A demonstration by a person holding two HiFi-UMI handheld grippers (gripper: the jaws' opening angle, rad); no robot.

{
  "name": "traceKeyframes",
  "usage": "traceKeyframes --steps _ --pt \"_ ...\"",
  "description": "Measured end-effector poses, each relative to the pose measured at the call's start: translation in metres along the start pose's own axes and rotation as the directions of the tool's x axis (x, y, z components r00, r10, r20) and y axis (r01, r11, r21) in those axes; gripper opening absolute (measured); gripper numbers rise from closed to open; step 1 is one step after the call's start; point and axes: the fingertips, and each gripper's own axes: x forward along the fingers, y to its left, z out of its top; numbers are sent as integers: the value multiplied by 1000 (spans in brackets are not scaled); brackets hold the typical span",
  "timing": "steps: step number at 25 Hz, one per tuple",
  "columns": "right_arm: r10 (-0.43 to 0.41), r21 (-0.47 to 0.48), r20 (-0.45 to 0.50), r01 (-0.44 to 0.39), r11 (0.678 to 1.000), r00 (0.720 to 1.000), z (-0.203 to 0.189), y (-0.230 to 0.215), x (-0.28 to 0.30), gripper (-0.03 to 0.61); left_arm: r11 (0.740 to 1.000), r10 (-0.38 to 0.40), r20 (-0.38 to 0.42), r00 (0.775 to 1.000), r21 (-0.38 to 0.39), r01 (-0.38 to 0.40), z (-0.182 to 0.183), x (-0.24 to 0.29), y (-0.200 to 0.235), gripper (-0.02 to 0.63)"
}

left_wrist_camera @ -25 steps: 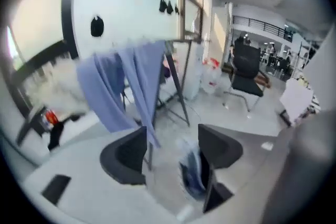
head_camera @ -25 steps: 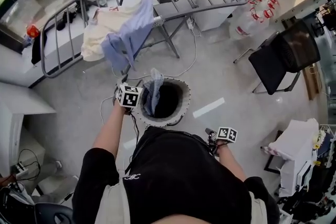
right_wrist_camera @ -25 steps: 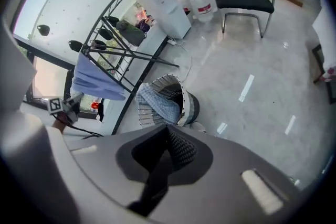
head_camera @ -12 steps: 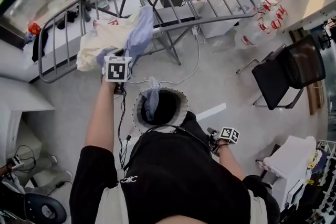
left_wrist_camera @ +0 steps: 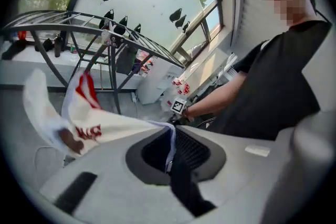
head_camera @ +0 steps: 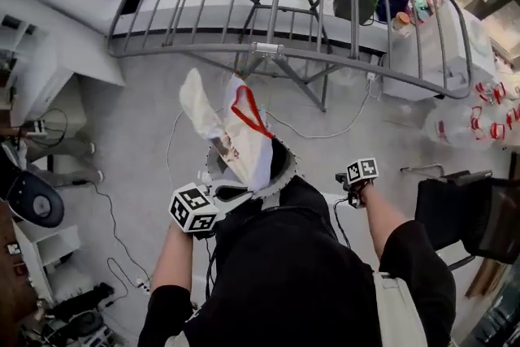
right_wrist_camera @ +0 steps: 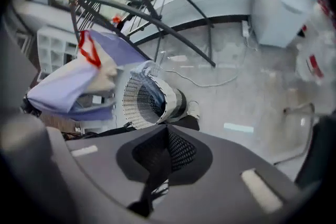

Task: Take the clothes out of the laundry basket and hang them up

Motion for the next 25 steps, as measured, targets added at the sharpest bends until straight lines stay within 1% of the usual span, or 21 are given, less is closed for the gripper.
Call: traceKeyframes --steps 2,3,4,6,7,8,9,10,11,12,13,14,15,16,17,18,19,20,21,23,25 --pt "-1 -104 -11 0 995 1000 31 12 1 12 996 83 39 996 -44 -81 -13 6 -8 37" --pt "13 -139 -10 -14 990 1000 38 25 3 12 981 175 40 984 -92 -171 -28 8 3 38" --pt "32 -170 -12 -34 985 999 40 40 6 12 947 287 27 958 -162 -279 -51 12 23 40" --pt "69 -242 -27 -74 967 997 29 73 11 12 822 452 -30 891 -374 -430 -112 24 64 41" --pt "80 -290 -39 -88 953 996 19 88 13 12 751 476 -69 877 -488 -446 -146 33 75 42" --pt "84 -347 -53 -97 933 995 7 102 12 12 690 474 -106 874 -572 -444 -177 44 77 43" --pt "81 -408 -68 -102 907 994 -6 112 10 12 652 464 -137 875 -616 -442 -204 56 70 41" --pt "72 -465 -82 -102 880 994 -22 118 6 12 638 460 -159 874 -625 -450 -229 68 57 5" --pt "57 -512 -94 -97 853 994 -40 116 0 12 638 466 -176 867 -613 -467 -251 82 42 6" --pt "40 -547 -101 -89 833 994 -58 108 -9 12 641 478 -184 859 -596 -484 -273 97 26 58" --pt "24 -570 -101 -78 818 995 -76 94 -19 12 641 484 -182 856 -592 -489 -294 115 10 237" --pt "14 -583 -91 -64 810 996 -91 78 -30 12 635 475 -174 863 -611 -473 -316 133 -4 259" --pt "12 -588 -69 -50 807 998 -104 64 -42 12 615 454 -163 876 -654 -441 -339 151 -17 242" --pt "20 -590 -35 -37 807 999 -113 53 -56 12 580 439 -148 886 -706 -406 -360 166 -28 245" --pt "36 -592 6 -25 805 999 -121 47 -70 12 536 445 -133 886 -753 -382 -377 177 -38 245" --pt "56 -603 49 -15 798 997 -127 47 -86 12 495 477 -120 871 -782 -379 -388 182 -47 239" --pt "79 -626 93 -3 780 993 -131 51 -101 12 467 533 -108 840 -790 -398 -391 181 -54 196" --pt "103 -663 141 17 748 985 -130 62 -117 11 455 605 -87 791 -778 -433 -383 174 -58 107" --pt "132 -710 196 48 703 972 -124 80 -133 11 455 683 -45 729 -755 -472 -366 162 -59 8" --pt "238 -795 312 116 595 920 -106 131 -166 11 479 802 112 586 -707 -520 -311 132 -61 6" --pt "397 -849 403 175 499 825 -98 195 -206 11 502 857 296 422 -667 -551 -246 93 -79 7"
